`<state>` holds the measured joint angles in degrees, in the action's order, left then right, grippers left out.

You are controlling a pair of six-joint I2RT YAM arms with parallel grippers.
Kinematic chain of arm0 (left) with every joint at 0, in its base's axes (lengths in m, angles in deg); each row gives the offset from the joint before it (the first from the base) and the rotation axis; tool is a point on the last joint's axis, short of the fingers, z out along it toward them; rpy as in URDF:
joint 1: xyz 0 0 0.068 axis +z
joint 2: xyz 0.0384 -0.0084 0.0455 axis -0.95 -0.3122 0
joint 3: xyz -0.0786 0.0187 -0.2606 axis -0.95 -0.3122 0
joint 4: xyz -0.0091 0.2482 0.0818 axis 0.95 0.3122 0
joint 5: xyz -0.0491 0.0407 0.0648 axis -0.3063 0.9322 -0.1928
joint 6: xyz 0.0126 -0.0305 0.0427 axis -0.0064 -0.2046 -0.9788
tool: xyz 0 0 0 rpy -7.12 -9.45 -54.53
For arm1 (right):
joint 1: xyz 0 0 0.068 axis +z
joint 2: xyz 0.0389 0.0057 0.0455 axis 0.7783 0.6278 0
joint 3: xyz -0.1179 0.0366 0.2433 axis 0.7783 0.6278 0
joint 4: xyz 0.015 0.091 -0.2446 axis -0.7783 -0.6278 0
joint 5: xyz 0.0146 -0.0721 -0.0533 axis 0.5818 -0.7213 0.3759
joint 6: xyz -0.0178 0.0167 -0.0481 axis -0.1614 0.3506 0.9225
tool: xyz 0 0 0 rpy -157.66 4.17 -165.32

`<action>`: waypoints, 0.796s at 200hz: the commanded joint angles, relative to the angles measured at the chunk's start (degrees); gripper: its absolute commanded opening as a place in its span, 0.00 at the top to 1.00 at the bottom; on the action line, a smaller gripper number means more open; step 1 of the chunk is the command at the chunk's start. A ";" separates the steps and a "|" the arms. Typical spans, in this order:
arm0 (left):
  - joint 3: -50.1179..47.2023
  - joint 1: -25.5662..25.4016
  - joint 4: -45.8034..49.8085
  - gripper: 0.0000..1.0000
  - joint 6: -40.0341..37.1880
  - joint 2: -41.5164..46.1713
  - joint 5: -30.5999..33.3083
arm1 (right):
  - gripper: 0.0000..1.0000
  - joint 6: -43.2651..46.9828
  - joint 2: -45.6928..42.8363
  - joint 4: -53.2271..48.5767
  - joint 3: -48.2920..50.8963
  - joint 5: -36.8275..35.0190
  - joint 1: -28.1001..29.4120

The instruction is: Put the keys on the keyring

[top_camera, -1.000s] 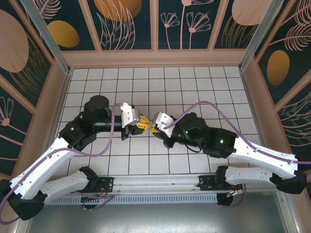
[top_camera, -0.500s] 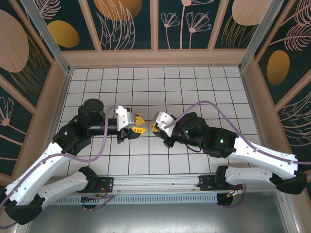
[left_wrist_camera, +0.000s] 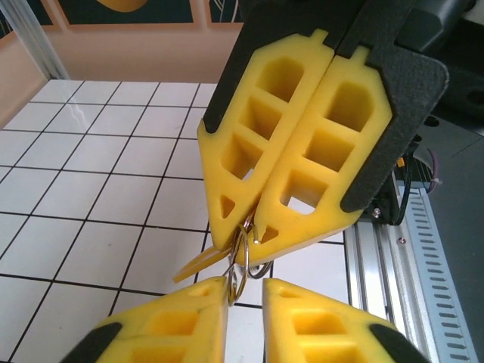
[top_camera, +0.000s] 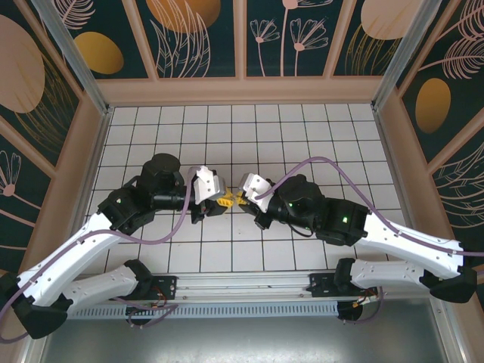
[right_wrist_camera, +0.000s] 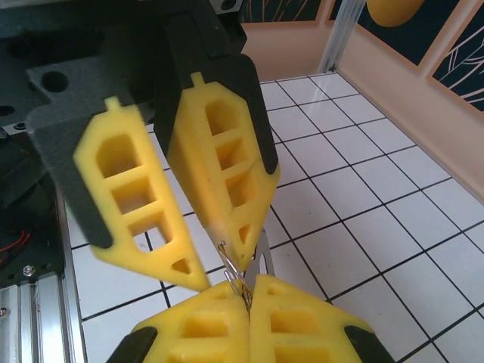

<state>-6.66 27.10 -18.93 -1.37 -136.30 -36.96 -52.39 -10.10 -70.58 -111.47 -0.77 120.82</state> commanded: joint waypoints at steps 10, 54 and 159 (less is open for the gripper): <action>0.77 -0.38 -0.80 0.89 -0.22 -0.19 0.33 | 1.00 0.21 -1.04 1.27 -0.08 -0.75 -0.45; 0.26 -0.51 -2.53 0.88 0.66 -0.19 -0.67 | 1.00 0.14 -0.60 0.74 -0.12 -0.40 -0.43; -1.10 -0.53 -9.09 1.00 2.43 -0.31 -4.21 | 1.00 -0.26 -0.52 0.25 -0.05 -1.97 -0.45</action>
<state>-6.81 27.01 -21.09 -0.65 -136.98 -36.94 -52.63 -10.10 -71.43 -111.45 -1.10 120.56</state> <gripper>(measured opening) 0.045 0.039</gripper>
